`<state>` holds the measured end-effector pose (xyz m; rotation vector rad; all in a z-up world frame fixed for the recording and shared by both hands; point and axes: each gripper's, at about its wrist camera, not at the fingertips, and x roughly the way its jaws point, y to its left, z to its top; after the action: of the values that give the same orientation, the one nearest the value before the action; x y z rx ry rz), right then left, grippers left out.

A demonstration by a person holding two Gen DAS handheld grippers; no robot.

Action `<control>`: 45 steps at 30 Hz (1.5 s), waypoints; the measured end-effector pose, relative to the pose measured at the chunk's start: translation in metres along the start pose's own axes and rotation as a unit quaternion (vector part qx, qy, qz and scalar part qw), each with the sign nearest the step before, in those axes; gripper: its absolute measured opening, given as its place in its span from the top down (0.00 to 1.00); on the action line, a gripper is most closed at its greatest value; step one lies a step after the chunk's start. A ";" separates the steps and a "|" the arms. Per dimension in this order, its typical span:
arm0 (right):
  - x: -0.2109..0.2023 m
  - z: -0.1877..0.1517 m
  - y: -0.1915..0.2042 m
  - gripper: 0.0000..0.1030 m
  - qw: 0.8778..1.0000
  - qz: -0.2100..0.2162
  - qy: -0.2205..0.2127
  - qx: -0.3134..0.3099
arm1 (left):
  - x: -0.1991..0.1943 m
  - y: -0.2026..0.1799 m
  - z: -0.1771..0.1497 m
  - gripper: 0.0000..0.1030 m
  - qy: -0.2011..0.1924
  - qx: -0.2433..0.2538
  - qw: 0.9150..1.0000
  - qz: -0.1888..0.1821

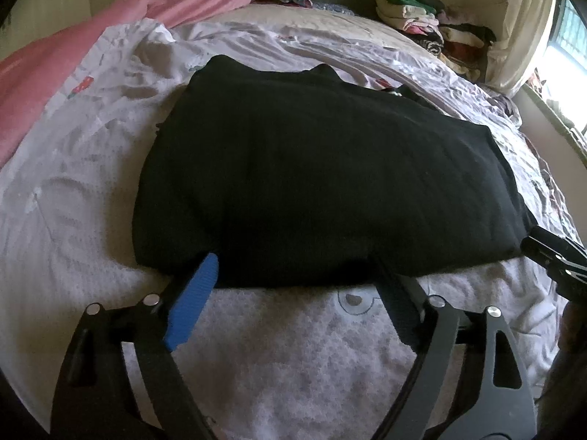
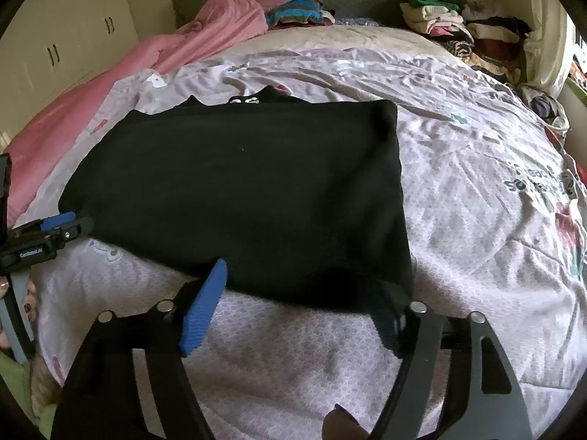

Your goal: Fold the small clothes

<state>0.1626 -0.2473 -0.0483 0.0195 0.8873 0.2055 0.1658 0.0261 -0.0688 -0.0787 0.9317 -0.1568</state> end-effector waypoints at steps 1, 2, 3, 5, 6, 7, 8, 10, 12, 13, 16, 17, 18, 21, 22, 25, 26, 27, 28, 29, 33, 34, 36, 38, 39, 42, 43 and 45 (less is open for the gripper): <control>-0.001 0.000 0.000 0.24 1.000 -0.001 -0.001 -0.001 | -0.001 0.000 0.000 0.23 0.000 0.000 1.000 0.000; -0.002 0.000 0.001 0.22 1.000 -0.002 -0.002 -0.001 | -0.001 0.000 -0.001 0.22 0.001 0.000 1.000 0.001; -0.003 0.000 0.001 0.21 1.000 -0.002 -0.003 -0.001 | -0.001 0.000 -0.001 0.19 0.002 -0.001 1.000 0.000; -0.005 0.000 0.002 0.18 1.000 -0.003 -0.006 -0.003 | -0.003 0.000 -0.002 0.17 0.004 -0.004 1.000 0.000; -0.006 0.000 0.003 0.16 1.000 -0.004 -0.007 -0.003 | -0.004 0.001 -0.003 0.15 0.004 -0.004 1.000 0.000; -0.007 0.000 0.004 0.15 1.000 -0.004 -0.008 -0.004 | -0.005 0.001 -0.002 0.12 0.005 -0.005 1.000 0.000; -0.008 0.000 0.004 0.13 1.000 -0.005 -0.009 -0.004 | -0.006 0.001 -0.003 0.10 0.005 -0.006 1.000 0.001; -0.010 0.001 0.005 0.11 1.000 -0.006 -0.012 -0.005 | -0.007 0.003 -0.002 0.09 0.006 -0.008 1.000 0.003; -0.011 0.001 0.006 0.08 1.000 -0.007 -0.015 -0.006 | -0.010 0.004 -0.003 0.09 0.006 -0.013 1.000 0.002; -0.012 0.001 0.006 0.08 1.000 -0.008 -0.016 -0.007 | -0.011 0.006 -0.003 0.09 0.007 -0.015 1.000 0.003; -0.014 0.001 0.008 0.06 1.000 -0.008 -0.018 -0.008 | -0.014 0.007 -0.003 0.09 0.006 -0.017 1.000 0.008; -0.014 0.001 0.009 0.06 1.000 -0.008 -0.018 -0.009 | -0.015 0.008 -0.003 0.09 0.006 -0.018 1.000 0.008; -0.015 0.001 0.010 0.06 1.000 -0.009 -0.019 -0.009 | -0.015 0.008 -0.003 0.09 0.005 -0.019 1.000 0.008; -0.017 0.001 0.013 0.06 1.000 -0.007 -0.022 -0.012 | -0.020 0.010 -0.003 0.09 0.001 -0.022 1.000 0.008; -0.018 0.000 0.013 0.06 1.000 -0.007 -0.022 -0.013 | -0.021 0.010 -0.003 0.09 0.000 -0.023 1.000 0.009; -0.020 0.001 0.017 0.06 1.000 -0.007 -0.026 -0.017 | -0.025 0.013 -0.003 0.09 -0.003 -0.025 1.000 0.011; -0.021 0.001 0.018 0.06 0.999 -0.007 -0.026 -0.017 | -0.026 0.013 -0.003 0.09 -0.004 -0.026 1.000 0.011; -0.022 0.002 0.020 0.06 0.999 -0.006 -0.027 -0.019 | -0.028 0.014 -0.003 0.09 -0.006 -0.026 1.000 0.012; -0.022 0.002 0.021 0.06 0.999 -0.006 -0.028 -0.020 | -0.029 0.015 -0.004 0.09 -0.007 -0.027 1.000 0.013; -0.023 0.002 0.023 0.06 0.999 -0.006 -0.029 -0.022 | -0.030 0.016 -0.004 0.09 -0.009 -0.028 0.999 0.014; -0.026 0.003 0.030 0.06 0.999 -0.004 -0.033 -0.028 | -0.035 0.019 -0.005 0.09 -0.013 -0.031 0.999 0.019; -0.026 0.004 0.032 0.06 0.999 -0.003 -0.034 -0.029 | -0.036 0.019 -0.005 0.09 -0.014 -0.031 0.999 0.020; -0.027 0.004 0.035 0.06 0.999 -0.002 -0.035 -0.032 | -0.039 0.021 -0.006 0.09 -0.016 -0.032 0.999 0.022; -0.028 0.005 0.039 0.06 0.999 0.000 -0.037 -0.036 | -0.041 0.023 -0.006 0.09 -0.018 -0.034 0.999 0.023; -0.028 0.005 0.040 0.06 0.999 0.001 -0.037 -0.037 | -0.042 0.024 -0.007 0.09 -0.019 -0.034 0.999 0.024; -0.029 0.007 0.048 0.06 0.998 0.003 -0.041 -0.044 | -0.045 0.027 -0.008 0.09 -0.022 -0.037 0.999 0.028; -0.029 0.008 0.051 0.06 0.998 0.005 -0.041 -0.047 | -0.046 0.029 -0.009 0.09 -0.024 -0.038 0.999 0.029; -0.030 0.010 0.056 0.05 0.998 0.006 -0.043 -0.051 | -0.047 0.032 -0.008 0.09 -0.025 -0.041 0.998 0.031</control>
<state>0.1421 -0.1972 -0.0135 -0.0610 0.7901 0.2599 0.1348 0.0660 -0.0404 -0.1289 0.8890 -0.0597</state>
